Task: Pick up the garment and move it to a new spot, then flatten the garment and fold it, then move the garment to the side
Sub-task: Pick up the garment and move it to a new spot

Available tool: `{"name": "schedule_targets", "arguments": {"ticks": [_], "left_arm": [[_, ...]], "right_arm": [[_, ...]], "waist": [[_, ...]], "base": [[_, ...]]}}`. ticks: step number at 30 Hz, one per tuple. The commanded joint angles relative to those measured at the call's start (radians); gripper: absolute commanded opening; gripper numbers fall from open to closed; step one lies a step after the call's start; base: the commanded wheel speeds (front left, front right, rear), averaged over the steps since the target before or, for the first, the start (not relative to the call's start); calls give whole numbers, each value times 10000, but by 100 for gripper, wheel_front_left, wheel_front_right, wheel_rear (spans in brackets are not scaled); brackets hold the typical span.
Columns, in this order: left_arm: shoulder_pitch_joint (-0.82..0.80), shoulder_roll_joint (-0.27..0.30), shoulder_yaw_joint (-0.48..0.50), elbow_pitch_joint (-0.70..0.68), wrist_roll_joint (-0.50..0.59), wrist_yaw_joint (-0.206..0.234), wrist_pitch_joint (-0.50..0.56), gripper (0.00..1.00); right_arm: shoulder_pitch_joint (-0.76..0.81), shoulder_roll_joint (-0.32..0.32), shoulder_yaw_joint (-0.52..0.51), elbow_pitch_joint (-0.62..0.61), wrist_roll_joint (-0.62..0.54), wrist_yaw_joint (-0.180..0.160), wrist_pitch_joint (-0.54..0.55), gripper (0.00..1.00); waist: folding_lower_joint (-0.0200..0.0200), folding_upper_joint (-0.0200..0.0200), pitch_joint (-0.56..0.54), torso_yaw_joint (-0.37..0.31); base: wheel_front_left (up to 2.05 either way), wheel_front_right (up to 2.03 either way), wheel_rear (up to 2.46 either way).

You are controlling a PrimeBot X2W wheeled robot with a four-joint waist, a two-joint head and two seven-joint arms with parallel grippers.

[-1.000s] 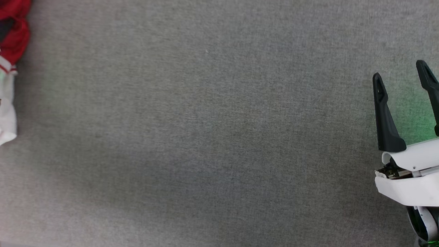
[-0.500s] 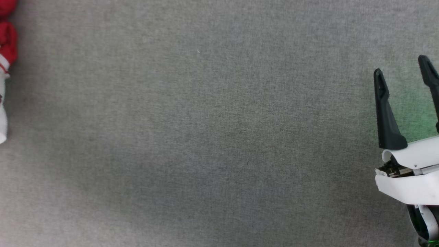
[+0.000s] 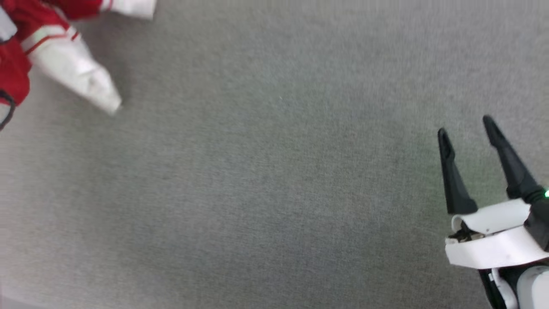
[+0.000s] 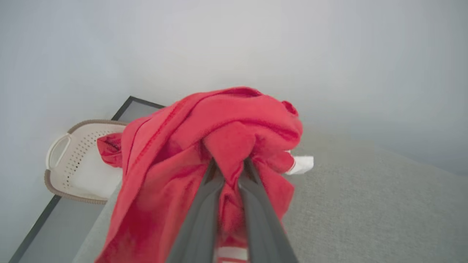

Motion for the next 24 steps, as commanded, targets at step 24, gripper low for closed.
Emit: {"name": "schedule_targets", "arguments": {"ticks": [24], "left_arm": [[1239, 27, -2488, -3707, -2103, -46, 140, 0]], "right_arm": [[1730, 870, -744, 1167, 146, 1, -789, 100]], "waist": [[0, 0, -4468, -370]], "base": [[0, 0, 0]]}}
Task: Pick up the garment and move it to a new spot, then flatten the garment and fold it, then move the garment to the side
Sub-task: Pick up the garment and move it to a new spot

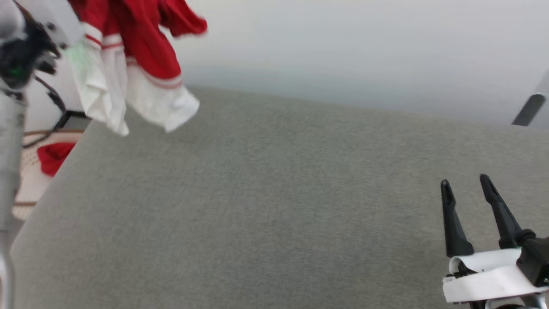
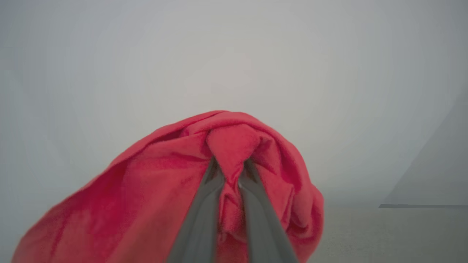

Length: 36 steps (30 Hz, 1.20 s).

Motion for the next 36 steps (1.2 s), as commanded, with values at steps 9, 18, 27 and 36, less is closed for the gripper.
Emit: {"name": "schedule_targets", "arguments": {"ticks": [9, 18, 27, 36], "left_arm": [[1467, -136, -135, -1944, -446, 523, 532, 0], [2658, -239, -254, -3546, -685, 1376, 1130, 0], [4165, -529, -792, -5052, -906, 2194, 1910, 0], [5518, -836, -1562, -5275, -947, 2407, 2211, 0]], "right_arm": [[353, 73, -767, -85, -225, -1, -59, 100], [588, 126, -1742, -244, -253, -1, -112, 100], [587, 159, -1922, -51, -107, -1, -243, 100], [290, 171, -1666, 370, 178, -1, -454, 100]], "waist": [[0, 0, -451, -1697], [0, 0, -344, -2519], [0, 0, -86, -3004], [0, 0, 405, -3301]], "base": [[0, 0, 0], [0, 0, 0], [0, 0, 0], [0, 0, 0]]}}
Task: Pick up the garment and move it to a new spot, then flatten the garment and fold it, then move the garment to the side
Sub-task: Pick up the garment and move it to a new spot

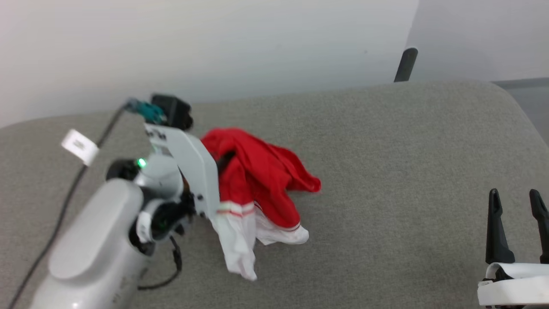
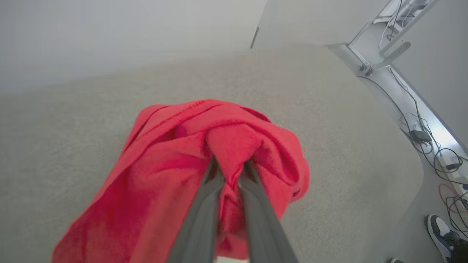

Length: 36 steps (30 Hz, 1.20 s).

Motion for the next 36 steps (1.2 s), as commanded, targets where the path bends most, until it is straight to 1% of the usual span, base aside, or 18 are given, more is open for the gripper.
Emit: {"name": "schedule_targets", "arguments": {"ticks": [1, 11, 12, 13, 14, 15, 16, 17, 24, 29, 33, 36], "left_arm": [[157, -55, -75, 69, -13, -65, 5, 0], [522, -493, -769, 1739, -123, -642, 127, 0], [484, -514, -802, 1886, -125, -691, 136, 10], [471, -553, -798, 2032, -194, -704, 165, 30], [447, -583, -796, 2129, -230, -756, 181, 44], [403, -591, -820, 2196, -221, -803, 190, 64], [379, -602, -838, 2239, -240, -832, 208, 93], [360, -609, -836, 2254, -303, -891, 248, 100], [417, -373, -623, 1800, -376, -795, 147, 100], [732, 24, -389, 1074, -217, -743, -293, 100], [1126, 312, -32, 507, -86, -750, -1141, 100], [1559, 453, 265, 90, 6, -974, -2116, 100]], "right_arm": [[-119, 29, 20, 48, 65, -3, -77, 100], [-408, 29, 298, 543, 246, -3, -296, 100], [-446, 27, 317, 595, 251, -3, -323, 100], [-467, 27, 340, 645, 265, -3, -348, 100], [-467, 28, 365, 694, 273, -3, -346, 100], [-449, 28, 377, 744, 271, -3, -359, 100], [-413, 28, 402, 777, 270, -3, -368, 100], [-371, 28, 430, 808, 265, -3, -380, 100], [-91, 28, 620, 898, 159, -3, -304, 100], [-32, 29, 787, 859, 179, -3, -267, 100], [79, 27, 928, 895, 187, -3, -284, 100], [159, 27, 977, 934, 190, -3, -294, 100]], "waist": [[1, 0, 145, -97], [1, 0, 413, -245], [1, 0, 402, -246], [1, 0, 370, -244], [1, 0, 327, -235], [1, 0, 265, -212], [1, 0, 197, -184], [1, 0, 118, -155], [1, 0, -517, 213], [1, 0, -820, 583], [1, 0, -1038, 888], [1, 0, -1185, 1102]], "base": [[0, 0, 0], [0, 0, 0], [0, 0, 0], [0, 0, 0], [0, 0, 0], [0, 0, 0], [0, 0, 0], [0, 0, 0], [0, 0, 0], [0, 0, 0], [0, 0, 0], [0, 0, 0]]}}
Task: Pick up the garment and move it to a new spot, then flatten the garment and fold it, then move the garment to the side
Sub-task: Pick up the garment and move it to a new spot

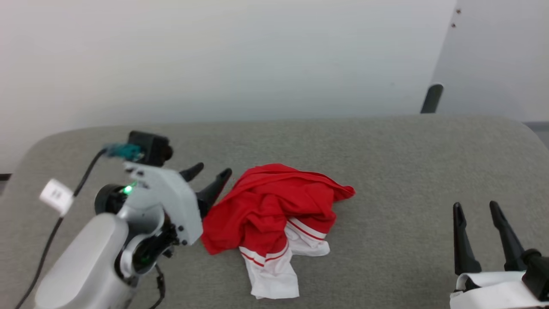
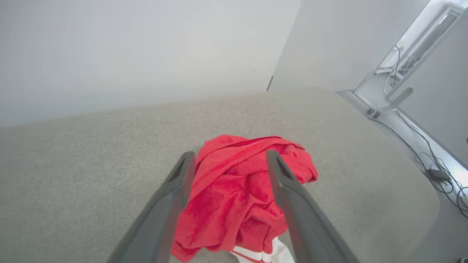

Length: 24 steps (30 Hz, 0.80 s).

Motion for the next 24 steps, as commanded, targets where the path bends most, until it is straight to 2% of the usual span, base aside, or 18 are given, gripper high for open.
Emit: {"name": "schedule_targets", "arguments": {"ticks": [1, 12, 14, 19, 24], "left_arm": [[317, 98, 140, -75, 130, -59, -377, 100], [2459, 454, 1214, -700, 799, -86, -4104, 100], [2852, 567, 1406, -766, 940, 79, -4599, 100], [3752, 824, 1767, -744, 1284, 170, -5810, 100], [4636, 849, 2137, -955, 1323, 485, -6452, 100]], "right_arm": [[155, 20, 18, 42, -41, -3, -25, 100], [375, 20, -119, 291, -90, -3, -125, 100], [399, 20, -162, 314, -96, -3, -143, 100], [480, 20, -199, 465, -131, -3, -184, 100], [532, 20, -227, 538, -119, -3, -238, 100]], "waist": [[0, -1, -268, 303], [0, -1, -636, 890], [0, -1, -674, 970], [0, -1, -753, 1097], [0, -1, -835, 1176]], "base": [[0, 0, 0], [0, 0, 0], [0, 0, 0], [0, 0, 0], [0, 0, 0]]}}
